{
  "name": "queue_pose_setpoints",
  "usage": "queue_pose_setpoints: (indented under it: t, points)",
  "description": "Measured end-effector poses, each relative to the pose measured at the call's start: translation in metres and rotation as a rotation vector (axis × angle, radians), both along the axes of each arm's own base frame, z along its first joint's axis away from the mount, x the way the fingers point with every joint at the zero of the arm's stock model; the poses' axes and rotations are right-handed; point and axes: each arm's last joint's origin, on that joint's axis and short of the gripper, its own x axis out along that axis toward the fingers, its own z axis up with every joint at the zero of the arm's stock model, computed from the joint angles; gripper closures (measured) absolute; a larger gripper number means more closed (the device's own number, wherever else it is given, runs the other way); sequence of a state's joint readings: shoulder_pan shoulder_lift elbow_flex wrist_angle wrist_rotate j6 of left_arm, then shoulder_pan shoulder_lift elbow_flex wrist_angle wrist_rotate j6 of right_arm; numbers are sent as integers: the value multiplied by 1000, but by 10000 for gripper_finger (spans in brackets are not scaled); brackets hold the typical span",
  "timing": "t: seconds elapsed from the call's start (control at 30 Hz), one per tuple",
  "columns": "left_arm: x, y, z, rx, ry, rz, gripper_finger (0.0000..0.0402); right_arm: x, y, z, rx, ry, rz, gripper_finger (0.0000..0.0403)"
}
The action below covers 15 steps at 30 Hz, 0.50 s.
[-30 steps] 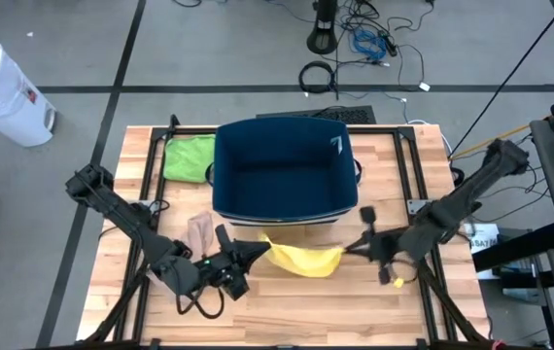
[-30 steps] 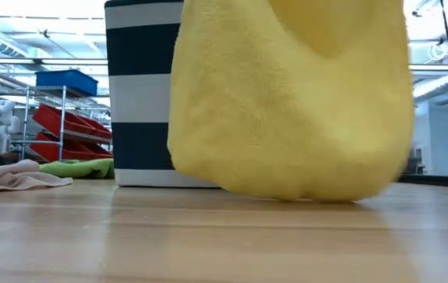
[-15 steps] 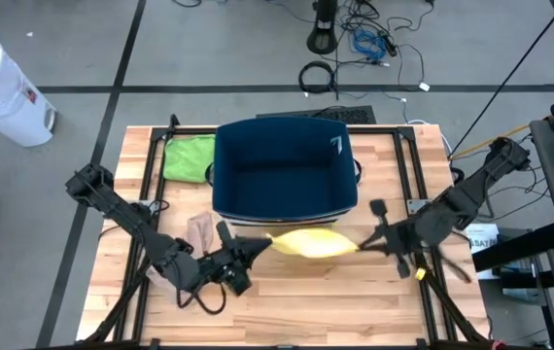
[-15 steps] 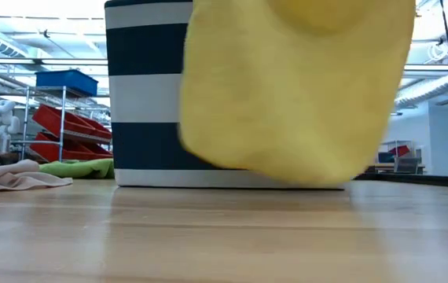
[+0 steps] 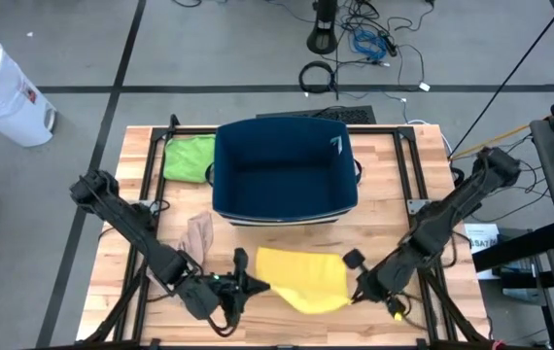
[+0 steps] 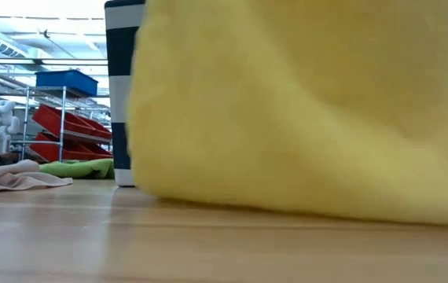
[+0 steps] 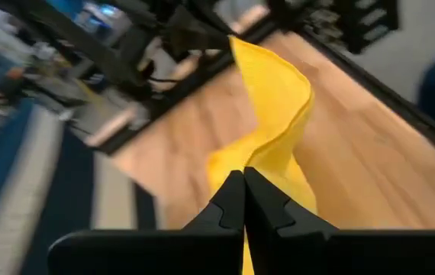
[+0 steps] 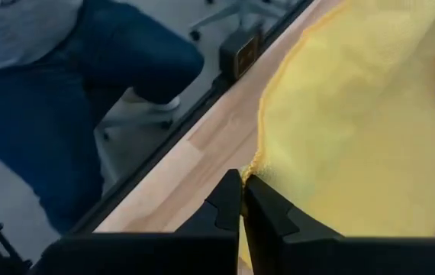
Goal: Fold towel
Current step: Fold the yellow towel
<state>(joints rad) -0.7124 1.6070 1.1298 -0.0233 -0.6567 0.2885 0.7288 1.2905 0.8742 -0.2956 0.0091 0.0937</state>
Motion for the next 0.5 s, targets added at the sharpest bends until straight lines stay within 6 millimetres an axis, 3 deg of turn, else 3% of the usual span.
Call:
queue_pose_setpoints:
  t: [0.27, 0.5]
  points:
    - [3, -7, -19, -157, 118, -47, 401, 17, 19, -37, -7, 120, -9, 403]
    - [8, -9, -43, -238, 238, -18, 401, 21, 28, -51, -2, 145, -33, 403]
